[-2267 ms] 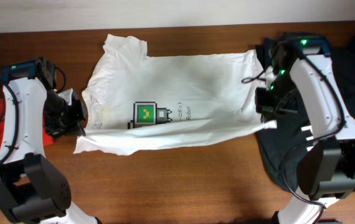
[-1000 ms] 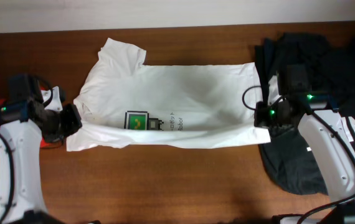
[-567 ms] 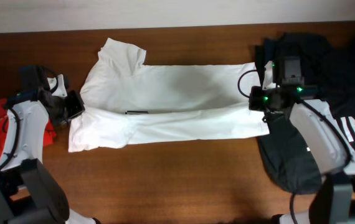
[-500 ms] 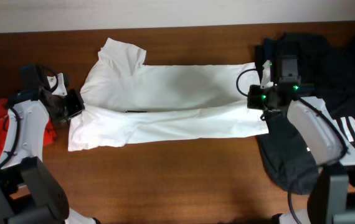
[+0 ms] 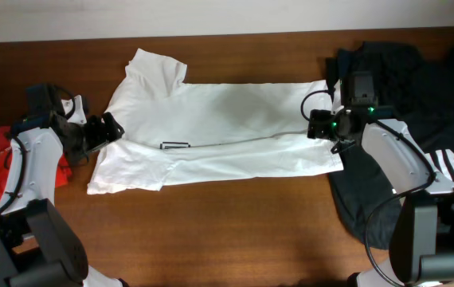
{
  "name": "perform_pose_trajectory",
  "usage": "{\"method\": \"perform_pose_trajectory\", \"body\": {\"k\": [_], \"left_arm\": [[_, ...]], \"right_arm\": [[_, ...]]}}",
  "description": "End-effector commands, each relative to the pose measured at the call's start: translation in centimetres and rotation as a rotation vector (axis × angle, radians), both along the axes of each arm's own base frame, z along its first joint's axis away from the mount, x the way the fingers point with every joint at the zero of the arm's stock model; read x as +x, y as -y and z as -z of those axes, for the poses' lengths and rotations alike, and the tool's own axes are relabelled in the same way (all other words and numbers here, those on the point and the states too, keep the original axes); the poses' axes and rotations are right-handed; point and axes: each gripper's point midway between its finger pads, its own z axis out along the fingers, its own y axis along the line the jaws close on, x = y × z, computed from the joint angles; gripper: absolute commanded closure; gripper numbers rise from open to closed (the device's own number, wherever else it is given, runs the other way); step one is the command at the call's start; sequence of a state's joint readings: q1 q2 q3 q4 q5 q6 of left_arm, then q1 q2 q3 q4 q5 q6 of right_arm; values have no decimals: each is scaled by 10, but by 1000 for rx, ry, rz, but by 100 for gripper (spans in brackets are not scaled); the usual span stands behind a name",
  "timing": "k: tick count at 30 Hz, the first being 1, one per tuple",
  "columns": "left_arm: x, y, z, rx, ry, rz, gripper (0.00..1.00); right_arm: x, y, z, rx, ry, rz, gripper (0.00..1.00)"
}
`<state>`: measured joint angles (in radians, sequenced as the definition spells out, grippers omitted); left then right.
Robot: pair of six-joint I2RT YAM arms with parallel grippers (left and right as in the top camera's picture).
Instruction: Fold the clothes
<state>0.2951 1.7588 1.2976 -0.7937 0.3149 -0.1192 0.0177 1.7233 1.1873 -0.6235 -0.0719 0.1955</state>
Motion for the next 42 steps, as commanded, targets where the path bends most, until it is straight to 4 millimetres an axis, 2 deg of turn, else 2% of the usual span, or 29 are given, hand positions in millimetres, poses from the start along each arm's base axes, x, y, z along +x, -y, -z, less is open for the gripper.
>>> {"method": "perform_pose_trajectory", "body": {"k": [1, 6, 8, 13, 17, 21, 24, 29, 34, 35, 37, 40, 42], "left_arm": [[-16, 7, 9, -21, -74, 42, 1], [-52, -2, 20, 45, -238, 22, 1], [-59, -5, 23, 65, -269, 18, 1], [-63, -1, 27, 43, -277, 22, 1], [-57, -2, 26, 49, -256, 21, 1], [-59, -12, 29, 101, -268, 10, 1], [-66, -14, 34, 116, -293, 3, 1], [-80, -31, 48, 209, -358, -96, 1], [-84, -30, 60, 202, -377, -104, 5], [-86, -30, 63, 200, -386, -102, 8], [-82, -23, 64, 158, -371, -94, 21], [-66, 2, 54, 22, -294, -23, 18], [-58, 7, 47, 13, -262, 5, 18]], "right_arm": [[-14, 21, 4, -38, -59, 55, 19], [-43, 36, 12, -36, -182, 94, 20], [-50, 40, 14, -34, -213, 106, 19], [-64, 41, 14, -32, -261, 112, 19], [-75, 40, 11, -31, -296, 111, 19], [-86, 40, 11, -31, -339, 110, 18], [-91, 39, 11, -30, -358, 110, 18], [-96, 39, 11, -30, -381, 109, 18], [-100, 38, 12, -29, -397, 109, 18], [-100, 38, 12, -29, -397, 109, 18], [-101, 38, 12, -29, -400, 108, 18], [-102, 38, 12, -29, -404, 109, 18], [-102, 38, 12, -29, -403, 109, 18]]}}
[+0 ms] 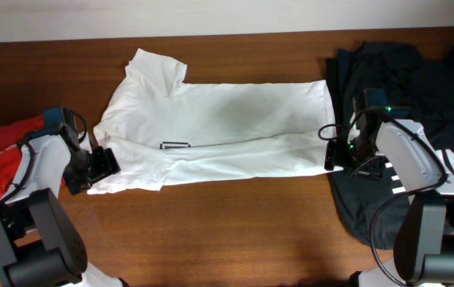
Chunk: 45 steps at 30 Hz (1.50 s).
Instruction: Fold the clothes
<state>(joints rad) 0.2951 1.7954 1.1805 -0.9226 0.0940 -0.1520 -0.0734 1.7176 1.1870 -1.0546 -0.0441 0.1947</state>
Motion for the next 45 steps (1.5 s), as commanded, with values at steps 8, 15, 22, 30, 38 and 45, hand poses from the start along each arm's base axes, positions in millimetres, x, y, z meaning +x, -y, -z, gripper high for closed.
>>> {"method": "perform_pose_trajectory", "body": {"k": [8, 15, 22, 30, 38, 45], "left_arm": [[35, 70, -27, -25, 135, 326, 28], [30, 118, -20, 173, 85, 572, 28], [18, 136, 7, 204, -9, 657, 29], [9, 128, 18, 231, -77, 664, 50], [8, 130, 18, 219, -78, 661, 83], [5, 130, 18, 214, -92, 662, 99]], "right_arm": [[1, 5, -8, -17, 22, 10, 18], [1, 5, -8, -17, 22, 10, 18], [1, 5, -8, -17, 22, 10, 18], [1, 5, -8, -17, 22, 10, 18], [1, 5, -8, -17, 21, 10, 18], [1, 5, -8, -17, 21, 10, 18]]}}
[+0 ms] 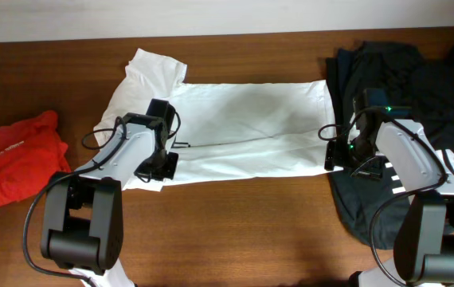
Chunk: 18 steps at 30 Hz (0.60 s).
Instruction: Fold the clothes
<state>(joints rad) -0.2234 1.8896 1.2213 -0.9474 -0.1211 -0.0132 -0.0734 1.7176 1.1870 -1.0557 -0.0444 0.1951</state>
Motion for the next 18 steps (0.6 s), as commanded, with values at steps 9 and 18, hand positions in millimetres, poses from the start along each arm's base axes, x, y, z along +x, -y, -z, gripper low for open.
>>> {"method": "perform_pose_trajectory", "body": {"k": [9, 18], "left_arm": [[10, 3, -8, -7, 26, 5, 99], [3, 16, -15, -75, -20, 6, 75]], "right_arm": [[1, 5, -8, -17, 22, 10, 18], [1, 5, -8, -17, 23, 10, 18]]}}
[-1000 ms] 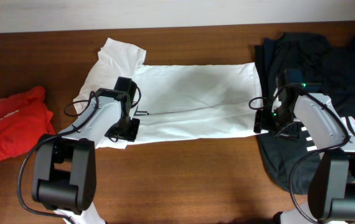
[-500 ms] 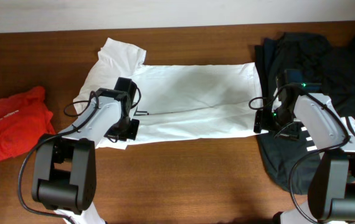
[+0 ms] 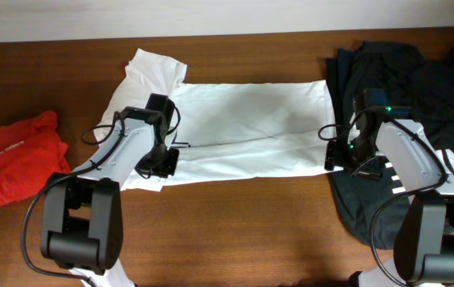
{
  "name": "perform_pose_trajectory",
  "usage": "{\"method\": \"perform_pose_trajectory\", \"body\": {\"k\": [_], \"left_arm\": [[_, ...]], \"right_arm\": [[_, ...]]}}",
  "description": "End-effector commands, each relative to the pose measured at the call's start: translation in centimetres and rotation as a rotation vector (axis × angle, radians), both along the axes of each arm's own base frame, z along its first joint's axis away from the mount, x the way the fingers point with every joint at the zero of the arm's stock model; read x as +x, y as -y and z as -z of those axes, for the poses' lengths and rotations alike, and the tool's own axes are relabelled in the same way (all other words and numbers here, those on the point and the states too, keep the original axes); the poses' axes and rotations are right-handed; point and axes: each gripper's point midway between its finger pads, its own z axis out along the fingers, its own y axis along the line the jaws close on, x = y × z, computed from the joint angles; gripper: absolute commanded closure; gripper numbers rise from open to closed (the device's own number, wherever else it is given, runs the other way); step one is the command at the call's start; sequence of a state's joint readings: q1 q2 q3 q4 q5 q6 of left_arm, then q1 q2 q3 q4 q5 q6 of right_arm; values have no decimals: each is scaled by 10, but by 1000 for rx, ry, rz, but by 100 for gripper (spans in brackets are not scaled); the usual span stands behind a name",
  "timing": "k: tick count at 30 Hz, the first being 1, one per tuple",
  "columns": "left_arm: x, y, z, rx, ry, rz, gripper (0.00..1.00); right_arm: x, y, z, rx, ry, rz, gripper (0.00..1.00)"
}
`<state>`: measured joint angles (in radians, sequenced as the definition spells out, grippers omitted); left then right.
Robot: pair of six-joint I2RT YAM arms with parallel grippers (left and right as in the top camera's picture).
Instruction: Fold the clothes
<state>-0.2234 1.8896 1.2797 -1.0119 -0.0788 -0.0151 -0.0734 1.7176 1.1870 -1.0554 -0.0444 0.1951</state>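
Observation:
A white shirt [image 3: 243,119] lies spread across the middle of the brown table [image 3: 235,239], folded lengthwise, with one sleeve sticking up at the far left. Its lower left part is drawn inward into a doubled flap. My left gripper [image 3: 163,163] sits low on that flap and looks shut on the fabric; its jaws are hidden under the wrist. My right gripper [image 3: 332,153] is at the shirt's lower right corner and seems shut on the hem.
A crumpled red garment [image 3: 21,155] lies at the left edge of the table. A heap of dark clothes [image 3: 418,88] with white lettering covers the right end, under my right arm. Bare wood runs along the front.
My left gripper has shifted slightly up and right over the shirt's folded-in flap. The shirt and my right arm look unchanged.
At first my left gripper was beside the shirt's left edge and my right at its right edge. Then each stood at a lower corner of the shirt. After that the left was well inside the shirt, the lower left corner pulled inward with it, where it stays.

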Motion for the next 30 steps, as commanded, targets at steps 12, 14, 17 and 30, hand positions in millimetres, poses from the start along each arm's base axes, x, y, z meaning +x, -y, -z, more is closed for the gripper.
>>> {"method": "perform_pose_trajectory", "body": {"k": [12, 14, 17, 30], "left_arm": [[-11, 10, 19, -25, -24, 27, 71], [-12, 10, 21, -24, -24, 27, 71], [-9, 6, 22, -1, -10, 28, 77], [-14, 5, 31, -1, -10, 28, 85]], "right_arm": [[0, 5, -7, -17, 18, 10, 18], [0, 5, -8, -17, 18, 10, 18], [0, 5, -7, -17, 18, 10, 18], [-1, 5, -7, -17, 15, 10, 18]]}}
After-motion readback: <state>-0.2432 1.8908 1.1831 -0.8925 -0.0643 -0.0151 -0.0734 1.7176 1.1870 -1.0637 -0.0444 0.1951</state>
